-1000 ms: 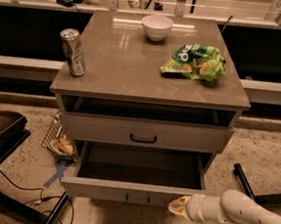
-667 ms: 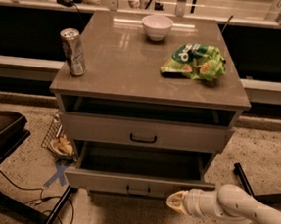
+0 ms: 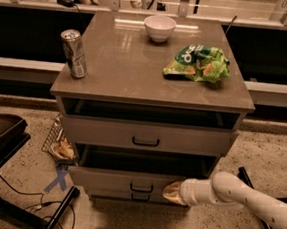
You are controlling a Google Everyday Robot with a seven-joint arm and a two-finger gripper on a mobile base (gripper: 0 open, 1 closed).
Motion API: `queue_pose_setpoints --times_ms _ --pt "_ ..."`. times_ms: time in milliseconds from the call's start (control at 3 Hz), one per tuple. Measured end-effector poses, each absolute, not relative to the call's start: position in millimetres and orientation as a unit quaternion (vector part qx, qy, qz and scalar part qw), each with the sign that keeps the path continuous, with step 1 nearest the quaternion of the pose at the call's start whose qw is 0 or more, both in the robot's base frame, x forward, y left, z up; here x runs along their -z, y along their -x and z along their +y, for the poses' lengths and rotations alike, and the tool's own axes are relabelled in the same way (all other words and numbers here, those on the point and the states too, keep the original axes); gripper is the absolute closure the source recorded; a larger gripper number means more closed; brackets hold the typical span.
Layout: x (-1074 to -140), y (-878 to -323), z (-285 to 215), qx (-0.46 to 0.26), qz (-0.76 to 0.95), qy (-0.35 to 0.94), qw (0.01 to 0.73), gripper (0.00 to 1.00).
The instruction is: Close middle drawer
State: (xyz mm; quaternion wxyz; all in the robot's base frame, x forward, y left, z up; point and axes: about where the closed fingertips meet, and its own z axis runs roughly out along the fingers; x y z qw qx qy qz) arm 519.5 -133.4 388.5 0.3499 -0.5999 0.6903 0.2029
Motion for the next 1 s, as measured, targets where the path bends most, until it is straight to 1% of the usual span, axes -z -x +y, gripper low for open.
queue_pose_setpoints --times_ms 333,1000 --pt "-394.4 -546.6 -115.1 -0.202 0.667 0.618 0.364 1.0" --pt "-387.8 -551.4 -115.4 -0.208 0.668 0.614 0.367 1.0"
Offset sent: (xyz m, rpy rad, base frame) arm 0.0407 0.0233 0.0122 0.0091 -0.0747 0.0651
